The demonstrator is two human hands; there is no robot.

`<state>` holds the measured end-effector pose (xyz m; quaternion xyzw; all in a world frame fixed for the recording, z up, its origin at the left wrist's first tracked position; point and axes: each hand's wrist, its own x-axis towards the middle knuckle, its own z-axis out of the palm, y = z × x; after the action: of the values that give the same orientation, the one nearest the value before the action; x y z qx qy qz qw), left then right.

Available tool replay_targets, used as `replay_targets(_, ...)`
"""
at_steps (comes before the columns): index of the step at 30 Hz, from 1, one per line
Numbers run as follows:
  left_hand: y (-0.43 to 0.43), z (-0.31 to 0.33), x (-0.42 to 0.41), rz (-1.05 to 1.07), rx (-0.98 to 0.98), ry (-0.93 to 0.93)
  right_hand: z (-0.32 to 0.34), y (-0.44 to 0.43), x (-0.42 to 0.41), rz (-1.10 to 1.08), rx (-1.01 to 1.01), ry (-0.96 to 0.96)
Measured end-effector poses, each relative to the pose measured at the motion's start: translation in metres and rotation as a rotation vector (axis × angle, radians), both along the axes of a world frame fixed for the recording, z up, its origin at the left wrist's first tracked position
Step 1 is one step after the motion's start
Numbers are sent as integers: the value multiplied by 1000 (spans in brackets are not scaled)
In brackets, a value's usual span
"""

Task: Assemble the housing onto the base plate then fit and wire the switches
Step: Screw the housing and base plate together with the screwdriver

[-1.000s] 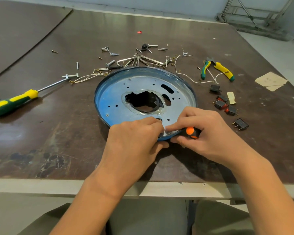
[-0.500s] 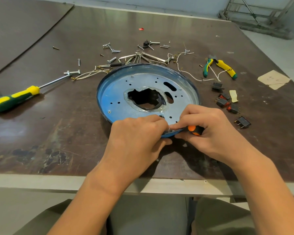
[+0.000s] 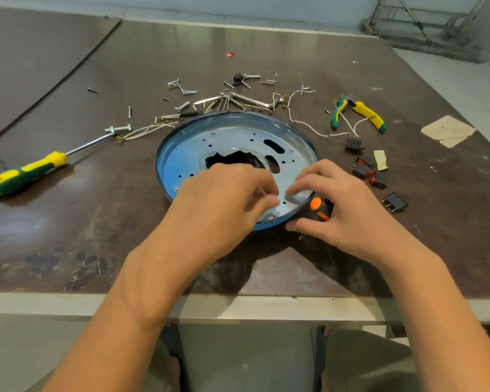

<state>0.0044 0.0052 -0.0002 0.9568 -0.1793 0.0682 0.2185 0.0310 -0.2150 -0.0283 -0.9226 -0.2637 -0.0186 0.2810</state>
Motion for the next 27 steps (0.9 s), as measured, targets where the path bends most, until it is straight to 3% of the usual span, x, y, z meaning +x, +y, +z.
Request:
replay_targets(15,-2,2,39,-322,-52,446,-8,-4,8,8,49,36)
replay_targets(27,-7,-8,38,-235,-16,289,-9,-3,7,23,80,34)
